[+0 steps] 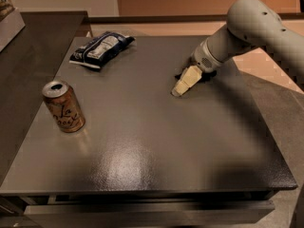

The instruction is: Move rxbar chocolate near orange can

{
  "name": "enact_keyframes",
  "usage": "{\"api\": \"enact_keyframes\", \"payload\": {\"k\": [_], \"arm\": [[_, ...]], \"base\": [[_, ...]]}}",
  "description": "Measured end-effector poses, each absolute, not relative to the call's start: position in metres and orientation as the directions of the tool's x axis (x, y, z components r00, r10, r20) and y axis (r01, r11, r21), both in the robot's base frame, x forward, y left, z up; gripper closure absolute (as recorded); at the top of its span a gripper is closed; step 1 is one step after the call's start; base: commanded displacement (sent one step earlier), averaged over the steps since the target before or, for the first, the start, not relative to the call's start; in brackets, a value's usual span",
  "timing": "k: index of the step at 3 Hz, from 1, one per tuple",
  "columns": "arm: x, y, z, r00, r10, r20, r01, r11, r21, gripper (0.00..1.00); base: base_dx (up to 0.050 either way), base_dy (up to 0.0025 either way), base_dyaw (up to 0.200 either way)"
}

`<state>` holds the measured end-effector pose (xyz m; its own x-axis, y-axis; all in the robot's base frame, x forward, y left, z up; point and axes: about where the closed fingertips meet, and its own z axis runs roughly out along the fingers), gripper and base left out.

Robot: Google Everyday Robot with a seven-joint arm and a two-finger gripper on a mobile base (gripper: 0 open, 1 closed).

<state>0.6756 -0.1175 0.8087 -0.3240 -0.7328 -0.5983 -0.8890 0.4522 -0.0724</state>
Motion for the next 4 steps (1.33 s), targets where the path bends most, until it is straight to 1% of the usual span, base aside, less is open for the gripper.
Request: {"api": "enact_keyframes", "payload": {"k": [1,4], "arm": [[0.6788,-0.1233,0.809,-0.296,-0.728,-0.618,-0.886,0.451,-0.107,0.0],[0.6787,-0.1231,0.8087,-0.296,-0.728,-0.618,-0.886,0.45,-0.106,0.0]], "base": [[0.0,0.0,0.0],[0.0,0.0,0.0]]}}
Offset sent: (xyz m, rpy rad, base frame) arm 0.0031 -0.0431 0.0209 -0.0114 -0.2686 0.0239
